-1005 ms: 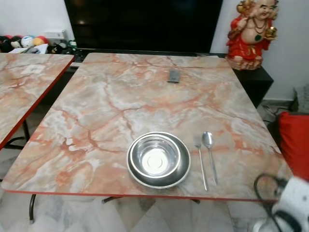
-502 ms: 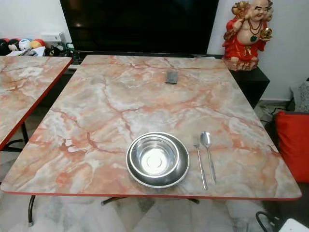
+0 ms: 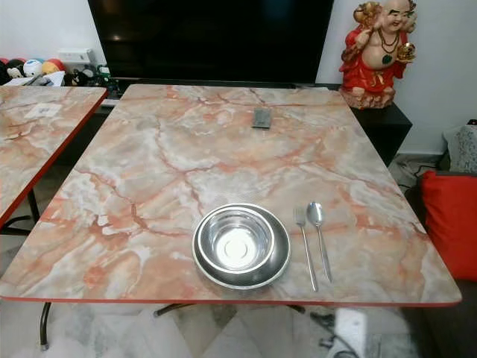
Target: Setting the table
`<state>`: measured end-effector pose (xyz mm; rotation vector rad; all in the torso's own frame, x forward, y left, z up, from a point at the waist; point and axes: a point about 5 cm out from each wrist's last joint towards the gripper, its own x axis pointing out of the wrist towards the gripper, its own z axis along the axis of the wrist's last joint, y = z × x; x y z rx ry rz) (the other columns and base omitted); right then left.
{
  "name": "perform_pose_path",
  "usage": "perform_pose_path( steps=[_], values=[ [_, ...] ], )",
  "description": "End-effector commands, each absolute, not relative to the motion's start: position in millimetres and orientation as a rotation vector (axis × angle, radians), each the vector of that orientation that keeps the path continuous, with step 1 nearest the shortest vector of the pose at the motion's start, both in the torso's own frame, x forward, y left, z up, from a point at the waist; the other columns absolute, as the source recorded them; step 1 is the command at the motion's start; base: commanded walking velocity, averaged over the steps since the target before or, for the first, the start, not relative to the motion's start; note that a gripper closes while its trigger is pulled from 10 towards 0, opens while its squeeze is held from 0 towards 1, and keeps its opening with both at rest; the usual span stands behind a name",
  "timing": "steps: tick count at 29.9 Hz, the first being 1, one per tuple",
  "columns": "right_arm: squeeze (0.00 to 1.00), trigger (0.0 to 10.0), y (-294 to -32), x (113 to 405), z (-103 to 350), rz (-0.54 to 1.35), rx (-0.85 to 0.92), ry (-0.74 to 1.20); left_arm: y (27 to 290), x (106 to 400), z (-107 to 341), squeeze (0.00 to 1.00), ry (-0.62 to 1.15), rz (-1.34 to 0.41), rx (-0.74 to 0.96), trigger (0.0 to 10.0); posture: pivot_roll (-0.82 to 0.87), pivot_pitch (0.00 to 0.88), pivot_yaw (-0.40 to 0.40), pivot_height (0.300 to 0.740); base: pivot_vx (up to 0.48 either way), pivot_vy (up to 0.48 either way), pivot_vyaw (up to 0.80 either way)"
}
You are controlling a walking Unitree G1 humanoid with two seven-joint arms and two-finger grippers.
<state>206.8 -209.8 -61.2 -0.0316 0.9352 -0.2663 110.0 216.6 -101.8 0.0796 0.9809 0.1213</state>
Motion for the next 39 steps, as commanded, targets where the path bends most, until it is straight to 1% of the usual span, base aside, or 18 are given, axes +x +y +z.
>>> perform_pose_path(
  steps=[1,4,7,10,11,15,16,19,22,31,39],
  values=[
    [0.00,10.0,-209,206,-65,-0.215,-0.056,0.932,212,105,-104,0.00,0.996,0.115,0.065,10.0,-0.02,0.069,-0.046,0.740,0.000,0.000,0.00],
    [0.00,10.0,-201,196,-74,-0.143,-0.073,0.955,214,105,-104,0.00,0.995,0.115,0.069,10.0,-0.01,0.073,-0.034,0.740,0.000,0.000,0.00],
    [0.00,10.0,-198,174,-87,-0.076,-0.147,1.035,215,105,-104,0.00,0.994,0.112,0.077,10.0,0.00,0.078,-0.028,0.740,0.000,0.000,0.00],
    [0.00,10.0,-202,168,-90,-0.120,-0.133,1.054,215,104,-103,0.00,0.993,0.112,0.077,10.0,0.00,0.083,-0.026,0.740,0.000,0.000,0.00],
    [0.00,10.0,-201,165,-91,-0.141,-0.103,1.052,215,104,-103,0.00,0.992,0.111,0.078,10.0,0.00,0.085,-0.023,0.740,0.000,0.000,0.00],
    [0.00,10.0,-201,158,-94,-0.122,-0.127,1.069,216,104,-103,0.00,0.991,0.103,0.083,10.0,-0.01,0.087,-0.021,0.740,0.000,0.000,0.00],
    [0.00,10.0,-201,155,-95,-0.144,-0.104,1.065,216,104,-103,0.00,0.989,0.104,0.082,10.0,0.00,0.089,-0.020,0.740,0.000,0.000,0.00],
    [0.00,10.0,-200,157,-94,-0.182,-0.042,1.034,217,104,-103,0.00,0.989,0.105,0.084,10.0,0.00,0.088,-0.017,0.740,0.000,0.000,0.00],
    [0.00,10.0,-198,161,-93,-0.191,-0.017,1.011,217,104,-103,0.00,0.991,0.107,0.085,10.0,0.00,0.085,-0.015,0.740,0.000,0.000,0.00],
    [0.00,10.0,-191,161,-93,-0.178,0.022,1.008,219,102,-103,0.00,0.997,0.113,0.084,10.0,0.01,0.075,-0.006,0.740,0.000,0.000,0.00],
    [0.00,10.0,-187,155,-97,-0.138,0.009,1.031,219,101,-103,0.00,1.000,0.113,0.086,10.0,0.02,0.071,-0.005,0.740,0.000,0.480,0.00]
  ],
)
